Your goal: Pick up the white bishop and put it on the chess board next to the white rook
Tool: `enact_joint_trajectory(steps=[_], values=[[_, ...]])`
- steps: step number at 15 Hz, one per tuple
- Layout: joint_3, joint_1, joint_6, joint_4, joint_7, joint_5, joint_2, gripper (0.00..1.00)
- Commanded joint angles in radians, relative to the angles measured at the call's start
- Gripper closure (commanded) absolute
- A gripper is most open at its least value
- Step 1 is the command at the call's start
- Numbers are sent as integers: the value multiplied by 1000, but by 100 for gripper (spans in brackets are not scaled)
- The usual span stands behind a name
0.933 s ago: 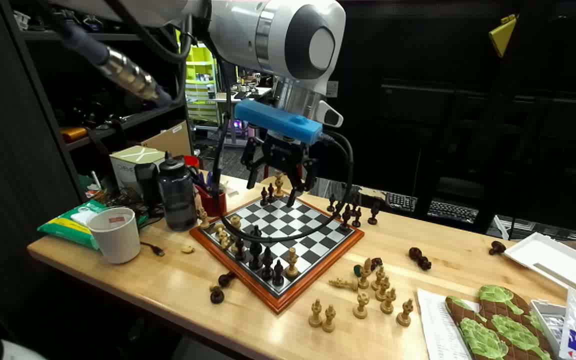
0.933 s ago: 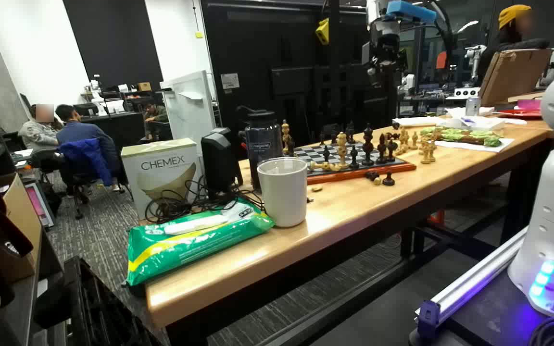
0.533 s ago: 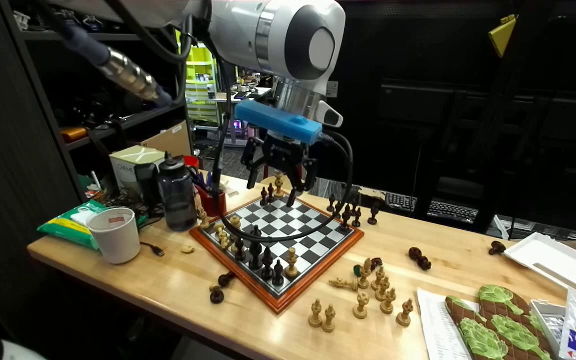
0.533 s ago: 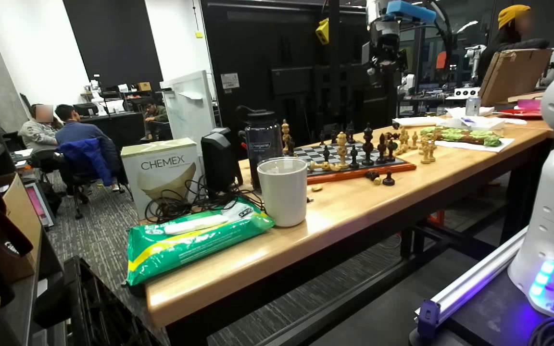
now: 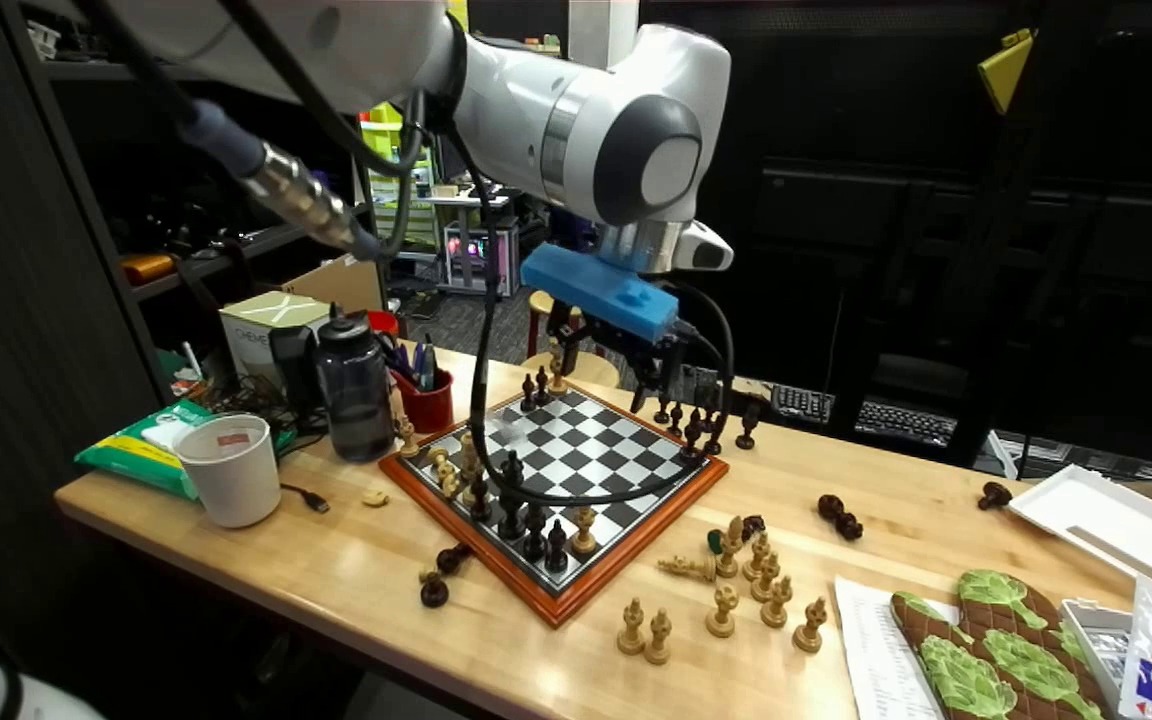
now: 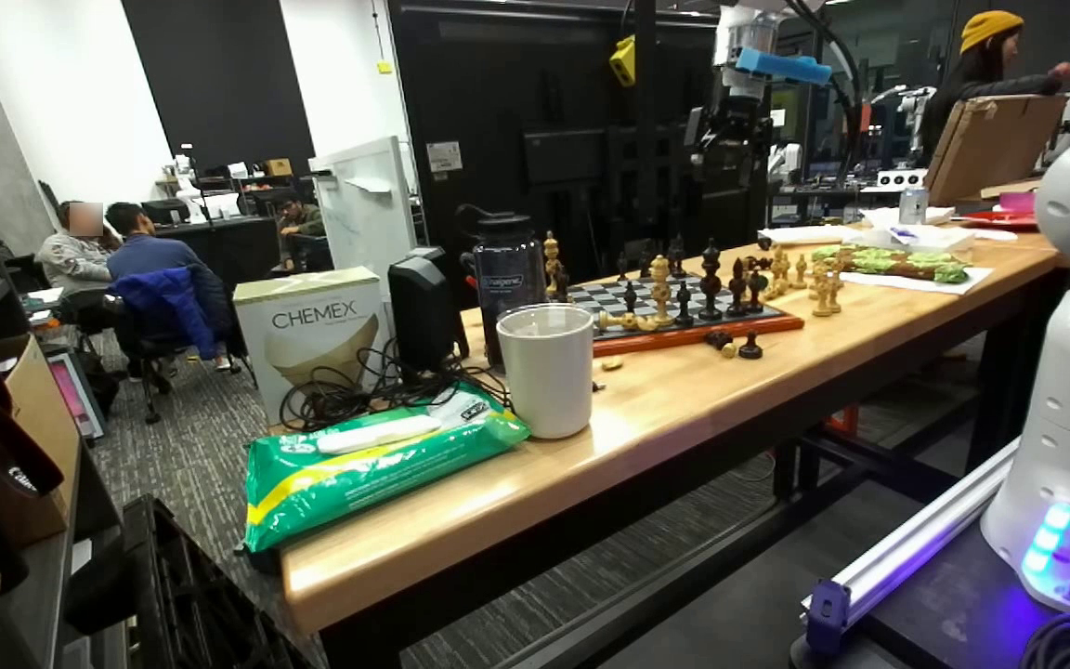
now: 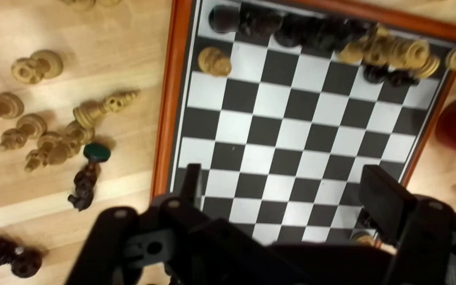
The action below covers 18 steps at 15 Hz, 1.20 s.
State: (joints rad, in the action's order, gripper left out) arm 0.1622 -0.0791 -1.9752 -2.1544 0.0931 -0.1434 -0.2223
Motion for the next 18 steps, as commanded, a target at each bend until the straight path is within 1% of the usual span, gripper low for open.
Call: enact_joint_trajectory(steps=[1, 5, 7, 8, 9, 10, 17, 18], values=[[12, -36, -257, -65, -13, -26, 11, 0], [12, -83, -539, -120, -96, 43, 28, 0], [6, -116, -659, -148, -182, 116, 30, 0], [-1, -139, -709, -161, -244, 175, 33, 0], [-5, -152, -724, -169, -296, 208, 29, 0], [14, -120, -676, -140, -209, 150, 46, 0], [13, -122, -686, -145, -218, 156, 51, 0], [5, -139, -684, -145, -260, 198, 54, 0]])
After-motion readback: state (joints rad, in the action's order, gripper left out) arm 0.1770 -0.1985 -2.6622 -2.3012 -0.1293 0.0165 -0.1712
